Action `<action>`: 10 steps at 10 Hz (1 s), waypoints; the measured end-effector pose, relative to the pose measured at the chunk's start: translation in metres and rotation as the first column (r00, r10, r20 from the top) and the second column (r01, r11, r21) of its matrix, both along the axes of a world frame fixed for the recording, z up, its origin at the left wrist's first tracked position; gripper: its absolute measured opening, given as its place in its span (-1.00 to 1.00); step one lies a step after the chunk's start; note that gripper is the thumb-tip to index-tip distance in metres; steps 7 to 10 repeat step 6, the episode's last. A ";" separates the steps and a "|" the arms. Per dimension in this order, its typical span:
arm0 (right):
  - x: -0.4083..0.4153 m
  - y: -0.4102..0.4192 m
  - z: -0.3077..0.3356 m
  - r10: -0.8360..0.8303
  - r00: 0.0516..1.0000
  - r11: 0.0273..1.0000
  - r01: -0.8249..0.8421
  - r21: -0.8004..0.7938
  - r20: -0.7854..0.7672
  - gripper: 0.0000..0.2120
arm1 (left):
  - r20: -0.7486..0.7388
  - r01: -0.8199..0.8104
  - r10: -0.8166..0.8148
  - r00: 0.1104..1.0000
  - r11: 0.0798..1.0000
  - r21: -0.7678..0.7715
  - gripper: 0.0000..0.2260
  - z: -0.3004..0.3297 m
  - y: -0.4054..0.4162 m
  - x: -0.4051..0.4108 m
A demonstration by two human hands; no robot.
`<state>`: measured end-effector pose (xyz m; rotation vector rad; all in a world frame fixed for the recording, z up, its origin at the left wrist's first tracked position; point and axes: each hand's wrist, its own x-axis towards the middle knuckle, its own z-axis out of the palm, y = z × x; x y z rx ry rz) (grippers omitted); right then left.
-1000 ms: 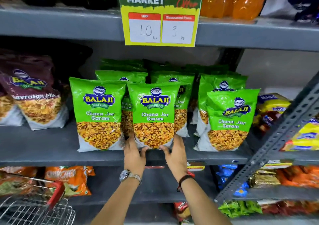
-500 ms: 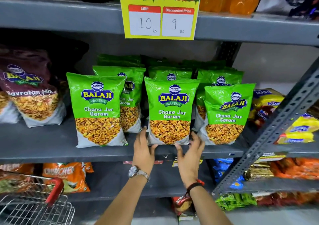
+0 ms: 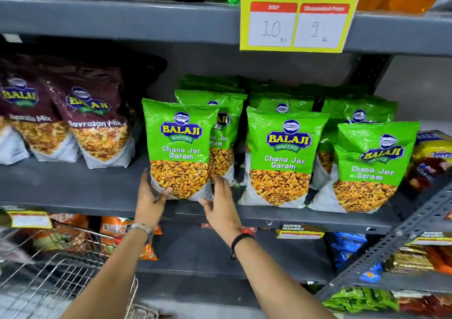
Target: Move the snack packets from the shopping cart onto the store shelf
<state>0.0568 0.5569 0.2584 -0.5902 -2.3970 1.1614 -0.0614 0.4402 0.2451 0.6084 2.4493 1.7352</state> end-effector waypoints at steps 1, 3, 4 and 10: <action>-0.015 -0.007 -0.004 -0.045 0.998 0.999 0.046 -0.028 0.038 -0.39 | 0.003 0.070 -0.070 0.998 0.998 0.005 -0.54 0.003 0.001 0.007; 0.000 -0.001 -0.008 -0.181 0.983 0.983 0.181 0.041 -0.014 -0.48 | -0.033 0.098 -0.098 0.995 0.995 0.014 -0.58 -0.001 0.016 0.022; 0.012 0.004 -0.004 -0.209 0.978 0.978 0.209 0.017 -0.020 -0.46 | -0.033 0.127 -0.128 0.991 0.991 -0.029 -0.56 -0.003 0.025 0.031; 0.035 -0.007 0.012 -0.214 0.975 0.977 0.212 -0.024 -0.068 -0.43 | -0.126 0.034 -0.037 0.991 0.999 -0.031 -0.38 -0.004 0.032 0.041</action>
